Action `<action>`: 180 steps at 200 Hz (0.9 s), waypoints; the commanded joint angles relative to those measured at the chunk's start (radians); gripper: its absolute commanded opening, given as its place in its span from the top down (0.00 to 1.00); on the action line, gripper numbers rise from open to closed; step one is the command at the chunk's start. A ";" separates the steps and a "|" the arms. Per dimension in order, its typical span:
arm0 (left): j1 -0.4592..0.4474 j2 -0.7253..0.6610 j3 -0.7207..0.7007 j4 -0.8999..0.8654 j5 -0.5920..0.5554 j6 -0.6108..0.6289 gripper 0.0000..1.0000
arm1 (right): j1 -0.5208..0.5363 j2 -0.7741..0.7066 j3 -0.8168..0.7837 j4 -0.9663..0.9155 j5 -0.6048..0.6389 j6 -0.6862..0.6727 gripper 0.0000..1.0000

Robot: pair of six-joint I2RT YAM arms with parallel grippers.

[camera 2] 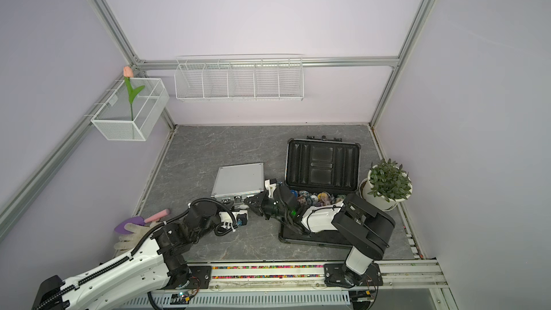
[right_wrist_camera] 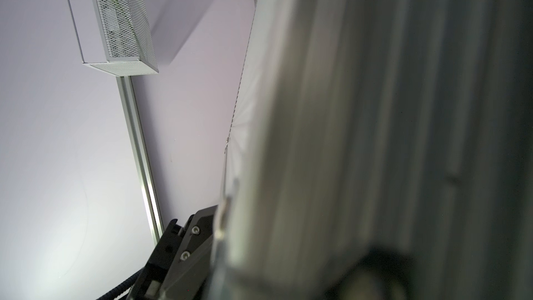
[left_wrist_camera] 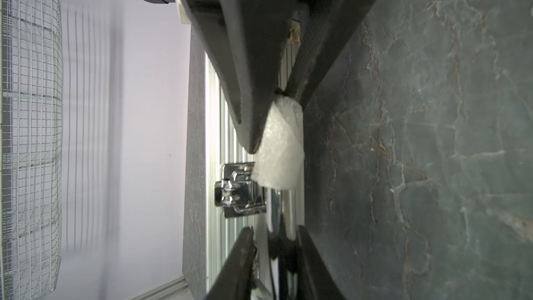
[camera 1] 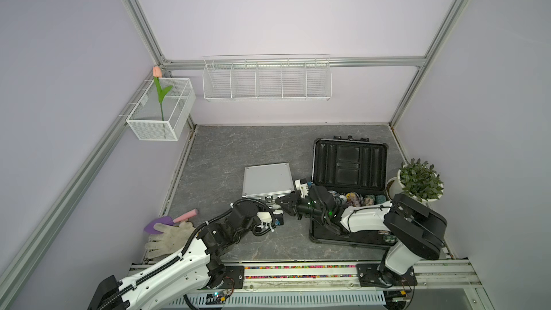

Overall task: Open the poker set cases
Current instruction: Pick up the poker set case from the center of the board.

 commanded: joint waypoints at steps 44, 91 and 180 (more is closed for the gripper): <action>-0.002 -0.018 -0.014 0.024 -0.012 0.019 0.67 | 0.011 -0.028 -0.004 0.153 -0.024 0.141 0.93; -0.003 -0.020 -0.022 0.034 -0.034 0.025 0.67 | 0.012 -0.059 -0.017 0.154 -0.018 0.146 0.93; -0.001 -0.014 -0.019 0.067 -0.068 0.031 0.74 | 0.020 -0.029 -0.059 0.301 -0.002 0.241 0.93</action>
